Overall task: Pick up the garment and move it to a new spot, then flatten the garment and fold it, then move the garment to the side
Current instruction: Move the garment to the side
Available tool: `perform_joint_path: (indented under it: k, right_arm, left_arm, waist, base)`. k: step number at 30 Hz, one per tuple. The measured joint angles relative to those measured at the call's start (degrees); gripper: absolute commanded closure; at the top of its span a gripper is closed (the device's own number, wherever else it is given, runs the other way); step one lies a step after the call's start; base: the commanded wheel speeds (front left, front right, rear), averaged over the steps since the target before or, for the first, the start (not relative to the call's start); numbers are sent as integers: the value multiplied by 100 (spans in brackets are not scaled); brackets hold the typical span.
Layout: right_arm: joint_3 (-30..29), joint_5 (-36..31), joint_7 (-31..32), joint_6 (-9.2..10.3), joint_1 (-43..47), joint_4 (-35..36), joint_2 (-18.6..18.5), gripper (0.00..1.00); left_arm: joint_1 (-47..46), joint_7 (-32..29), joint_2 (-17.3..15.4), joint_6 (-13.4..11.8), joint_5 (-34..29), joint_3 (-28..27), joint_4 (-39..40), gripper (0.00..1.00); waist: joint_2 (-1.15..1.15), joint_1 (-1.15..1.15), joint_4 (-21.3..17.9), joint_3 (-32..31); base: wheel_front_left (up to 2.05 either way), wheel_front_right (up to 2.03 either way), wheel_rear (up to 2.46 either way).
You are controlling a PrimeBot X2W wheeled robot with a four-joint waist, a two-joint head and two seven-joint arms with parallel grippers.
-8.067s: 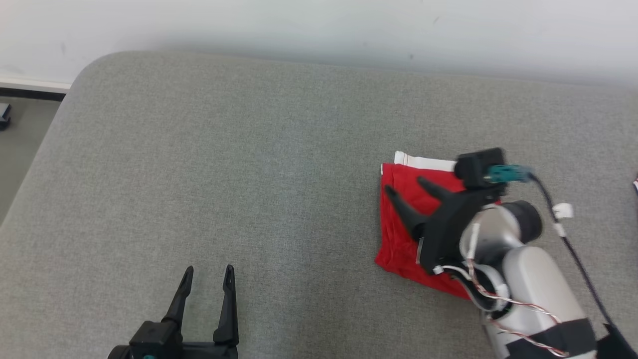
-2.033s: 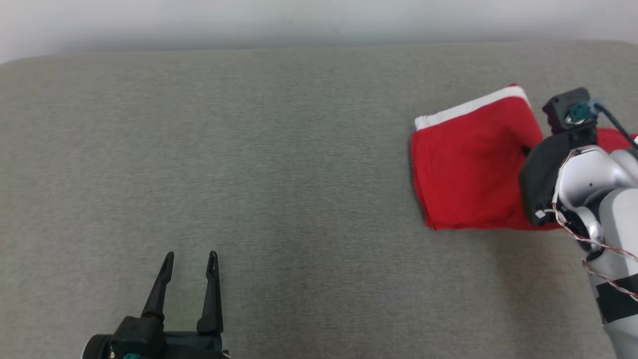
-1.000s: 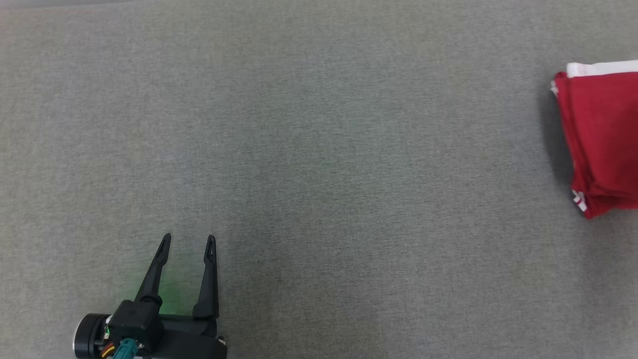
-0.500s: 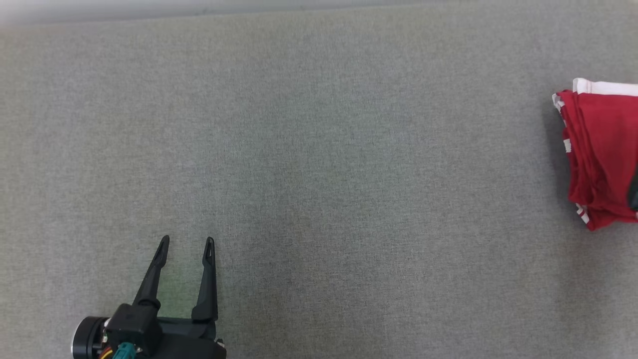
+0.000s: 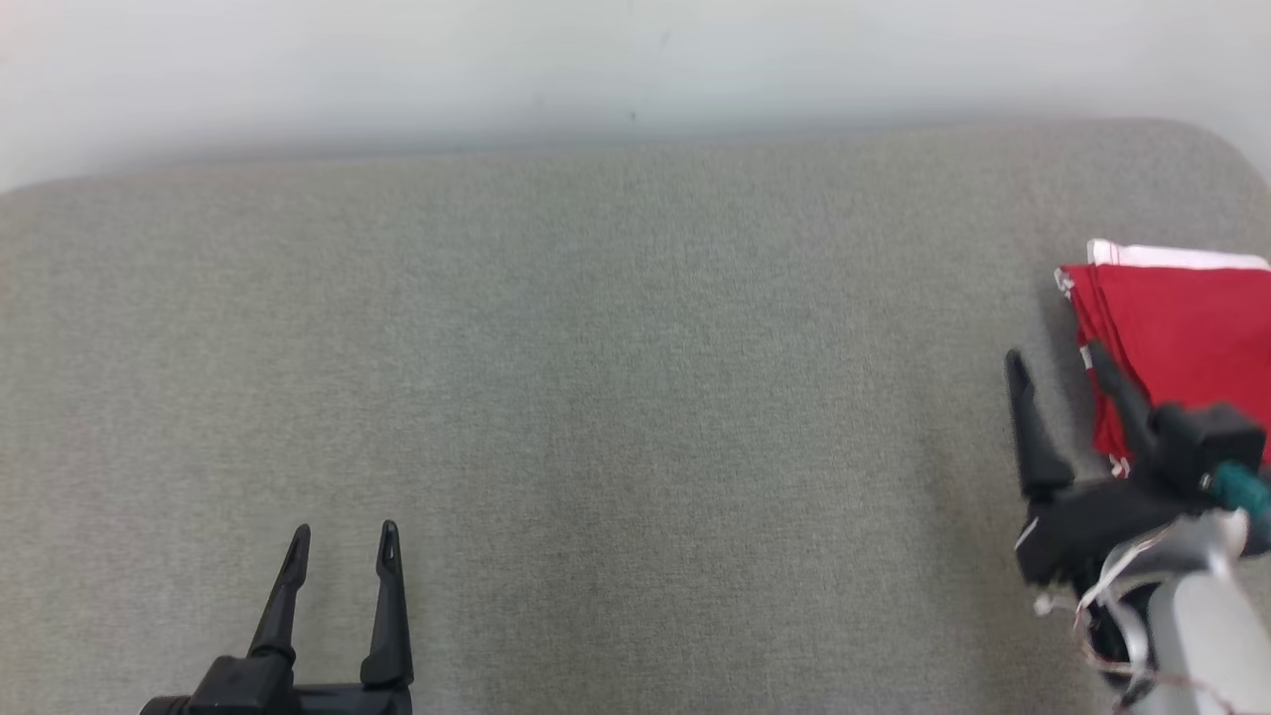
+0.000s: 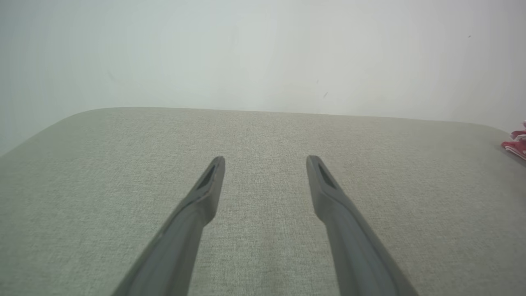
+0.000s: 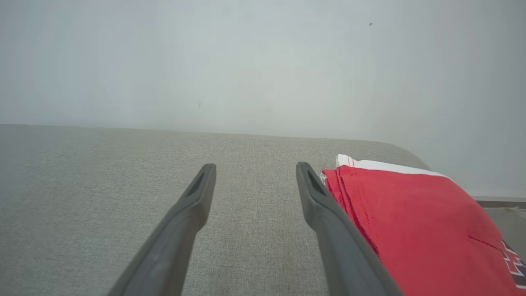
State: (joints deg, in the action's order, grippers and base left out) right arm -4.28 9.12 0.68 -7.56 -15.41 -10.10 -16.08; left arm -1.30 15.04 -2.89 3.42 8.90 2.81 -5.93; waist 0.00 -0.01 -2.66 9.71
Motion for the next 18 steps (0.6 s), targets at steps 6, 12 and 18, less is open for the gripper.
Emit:
perform_joint_path:
  k: [6, 12, 18]
  right_arm:
    - [112, -5, -303, 0, 735, 92, 586, 0]
    - [176, 18, -595, 0, 1161, -52, 987, 0]
    - [148, 40, -813, 0, 1455, -238, 1165, 0]
  left_arm:
    - [151, 0, 0, -46, 33, -142, 2, 0]
    - [298, 0, 0, -134, 177, -257, -88, 0]
    - [395, 0, 0, -88, 397, -252, -272, 0]
  waist:
    - [0, 0, 138, -351]
    - [0, 0, 250, -626]
    - [0, 0, 327, -799]
  base:
    - [0, 0, 0]
    - [0, 0, 0]
    - [0, 0, 0]
